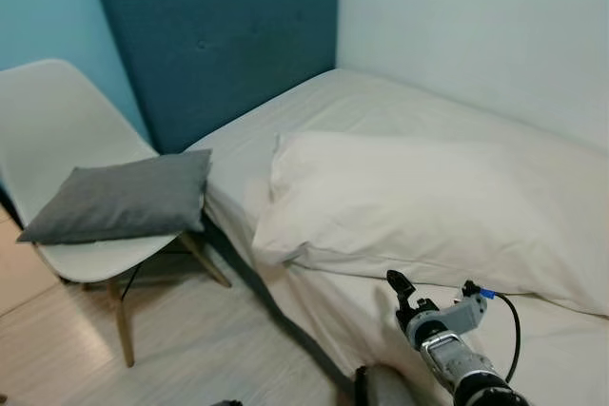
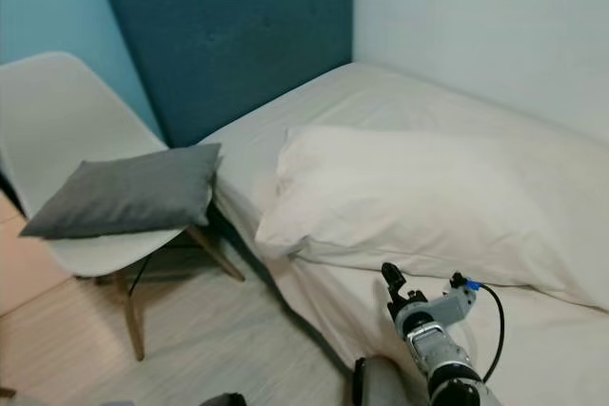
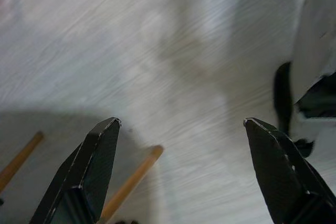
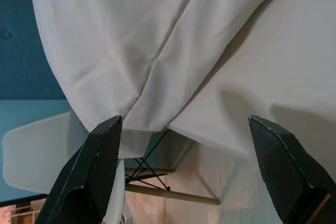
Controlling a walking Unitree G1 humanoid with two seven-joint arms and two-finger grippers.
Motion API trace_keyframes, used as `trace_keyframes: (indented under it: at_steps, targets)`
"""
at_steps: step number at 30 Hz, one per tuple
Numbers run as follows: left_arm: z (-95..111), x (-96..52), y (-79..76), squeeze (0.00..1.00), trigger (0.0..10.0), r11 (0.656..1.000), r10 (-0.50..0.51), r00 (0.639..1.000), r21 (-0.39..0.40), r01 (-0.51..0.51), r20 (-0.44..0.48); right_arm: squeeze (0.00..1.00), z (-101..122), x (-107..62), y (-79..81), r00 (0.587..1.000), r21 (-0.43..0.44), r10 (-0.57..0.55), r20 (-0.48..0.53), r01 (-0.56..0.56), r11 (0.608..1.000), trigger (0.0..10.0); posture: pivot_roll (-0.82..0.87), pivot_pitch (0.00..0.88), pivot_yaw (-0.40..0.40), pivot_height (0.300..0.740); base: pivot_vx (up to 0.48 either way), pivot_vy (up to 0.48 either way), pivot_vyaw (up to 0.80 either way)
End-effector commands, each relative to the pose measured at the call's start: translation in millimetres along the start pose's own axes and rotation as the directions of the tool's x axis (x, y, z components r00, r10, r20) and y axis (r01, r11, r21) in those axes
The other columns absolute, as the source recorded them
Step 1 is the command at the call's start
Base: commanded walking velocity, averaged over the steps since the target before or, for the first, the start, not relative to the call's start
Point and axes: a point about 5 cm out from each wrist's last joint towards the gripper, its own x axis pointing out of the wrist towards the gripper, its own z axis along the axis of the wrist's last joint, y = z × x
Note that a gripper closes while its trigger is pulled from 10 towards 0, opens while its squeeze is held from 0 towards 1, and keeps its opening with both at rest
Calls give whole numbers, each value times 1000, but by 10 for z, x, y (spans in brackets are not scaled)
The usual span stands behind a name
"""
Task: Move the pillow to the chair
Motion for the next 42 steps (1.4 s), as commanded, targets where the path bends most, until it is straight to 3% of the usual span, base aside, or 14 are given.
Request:
trace_keyframes:
  at_steps: [1, 7, 9, 20, 22, 24, 27, 37, 38, 40, 42]
  targets:
    - [-12, 0, 104, 0, 10000, 999, 16, 1000, 29, -16, 4, 0, 27, 30, 57, 1000, 24, 7, 23, -8, 1000, 10000, 4, 87, 46, 556, 0, 0, 0]
    - [-170, -39, 206, 0, 10000, 999, 27, 1000, 46, -27, -9, 0, 167, 76, 164, 995, 54, 17, 95, -23, 998, 10000, 42, 151, 65, 556, 0, 0, 0]
    - [-281, -74, 263, 0, 10000, 998, 32, 999, 51, -31, -13, 0, 331, 73, 196, 985, 99, 20, 173, -38, 994, 10000, 53, 198, 79, 556, 0, 0, 0]
    - [-363, -138, 357, 0, 10000, 997, 21, 998, 72, -25, 55, 0, 710, 21, 262, 949, 141, 66, 310, -114, 983, 10000, 85, 329, 108, 556, 0, 0, 0]
    - [-335, -185, 416, 0, 10000, 996, 19, 990, 88, -31, 137, 0, 827, 23, 381, 928, 119, 153, 340, -204, 972, 10000, 120, 372, 108, 556, 0, 0, 0]
    - [-338, -213, 437, 0, 10000, 995, 19, 986, 90, -34, 166, 0, 867, 22, 428, 917, 111, 189, 350, -241, 964, 10000, 125, 378, 108, 556, 0, 0, 0]
    - [-431, -324, 493, 0, 10000, 996, 24, 978, 85, -42, 209, 0, 1009, 32, 625, 876, 88, 286, 388, -344, 935, 10000, 152, 427, 116, 556, 0, 0, 0]
    - [-699, -560, 591, 0, 10000, 990, 15, 978, 134, -44, 210, 0, 1275, 79, 1050, 830, 65, 336, 446, -405, 912, 10000, 192, 509, 134, 556, 0, 0, 0]
    - [-710, -601, 605, 0, 10000, 990, 13, 976, 137, -44, 219, 0, 1310, 88, 1160, 814, 58, 365, 453, -435, 898, 10000, 199, 522, 138, 556, 0, 0, 0]
    - [-707, -624, 609, 0, 10000, 989, 13, 974, 137, -45, 224, 0, 1323, 91, 1213, 805, 55, 381, 456, -452, 890, 10000, 199, 522, 138, 556, 0, 0, 0]
    - [-693, -677, 614, 0, 10000, 988, 10, 971, 146, -46, 237, 0, 1380, 95, 1454, 755, 41, 458, 469, -537, 843, 10000, 208, 540, 137, 556, 0, 0, 0]
